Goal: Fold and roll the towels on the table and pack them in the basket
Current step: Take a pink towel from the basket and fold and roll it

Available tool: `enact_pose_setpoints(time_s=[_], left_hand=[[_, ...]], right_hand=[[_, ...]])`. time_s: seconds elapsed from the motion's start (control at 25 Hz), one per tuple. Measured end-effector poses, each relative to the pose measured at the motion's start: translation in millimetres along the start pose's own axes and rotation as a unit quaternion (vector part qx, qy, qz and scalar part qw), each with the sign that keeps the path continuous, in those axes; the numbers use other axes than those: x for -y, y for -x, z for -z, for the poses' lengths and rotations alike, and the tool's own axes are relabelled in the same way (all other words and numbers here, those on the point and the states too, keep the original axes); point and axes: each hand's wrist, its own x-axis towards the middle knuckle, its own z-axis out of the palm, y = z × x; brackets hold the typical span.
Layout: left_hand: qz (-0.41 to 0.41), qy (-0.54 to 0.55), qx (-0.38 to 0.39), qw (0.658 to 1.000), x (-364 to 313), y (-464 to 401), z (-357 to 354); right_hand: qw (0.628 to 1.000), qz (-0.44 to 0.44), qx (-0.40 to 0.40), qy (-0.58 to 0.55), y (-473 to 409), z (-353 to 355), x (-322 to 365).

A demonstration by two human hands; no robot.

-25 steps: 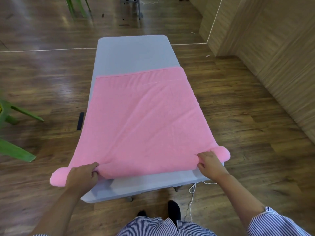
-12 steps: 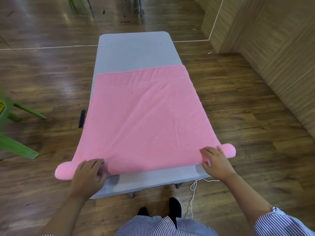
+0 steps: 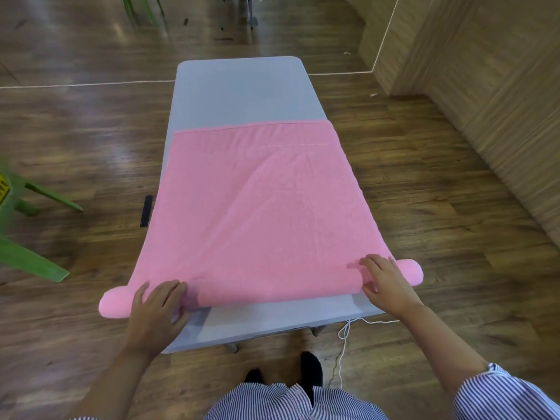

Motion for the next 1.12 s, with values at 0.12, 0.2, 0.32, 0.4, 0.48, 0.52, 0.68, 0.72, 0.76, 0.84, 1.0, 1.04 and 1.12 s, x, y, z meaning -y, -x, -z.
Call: enact_pose_setpoints(time_s=[0.12,0.2,0.32,0.4,0.48,0.52,0.68,0.72,0.76,0.84,1.0,1.04,1.12], left_hand=[[0.009,-0.012,-0.02,1.0,-1.5,-2.9,-0.2],[0.03,-0.015,0.01,0.999,-0.7,-7.8,-1.1],[0.058,-0.01,0.089,0.994,0.1,-15.4,-2.8],[0.068,-0.002,0.109,0.992,-0.7,-21.6,-1.2],[0.075,0.005,0.099,0.992,-1.7,-26.5,3.4],[0.069,0.007,0.092,0.993,-1.9,-27.7,5.1],[0.052,0.016,0.064,0.996,2.4,-25.0,6.0],[0.047,0.015,0.059,0.997,3.1,-26.1,7.9],[0.045,0.007,0.05,0.998,4.3,-27.4,9.4],[0.075,-0.019,0.036,0.996,3.8,-29.9,13.8],[0.151,0.0,0.058,0.987,-2.0,-31.9,15.2],[0.139,0.004,0.077,0.987,-0.8,-30.7,12.4],[0.102,-0.002,0.121,0.987,4.2,-30.1,5.6]], right_hand=[[0.998,-0.005,-0.058,0.024,3.3,-6.7,-3.4],[0.998,-0.026,-0.049,0.006,5.4,-8.3,-3.9],[0.999,-0.037,0.011,-0.014,6.7,-8.9,-7.3],[0.998,-0.037,0.039,-0.014,4.7,-7.2,-9.3],[0.997,-0.049,0.04,-0.034,2.3,-5.9,-8.6],[0.997,-0.054,0.041,-0.043,1.3,-5.1,-7.0],[0.995,-0.044,0.086,-0.011,-2.4,1.7,3.4],[0.994,-0.047,0.095,-0.001,-3.5,3.9,5.0],[0.994,-0.055,0.093,0.005,-5.0,6.3,6.3],[0.996,-0.064,0.056,0.006,-5.8,7.3,9.0],[0.997,-0.059,-0.046,0.007,-2.9,-2.3,4.6],[0.997,-0.062,-0.037,0.001,-1.2,-3.8,3.6],[0.999,-0.05,0.001,0.005,0.7,-6.1,0.2]])
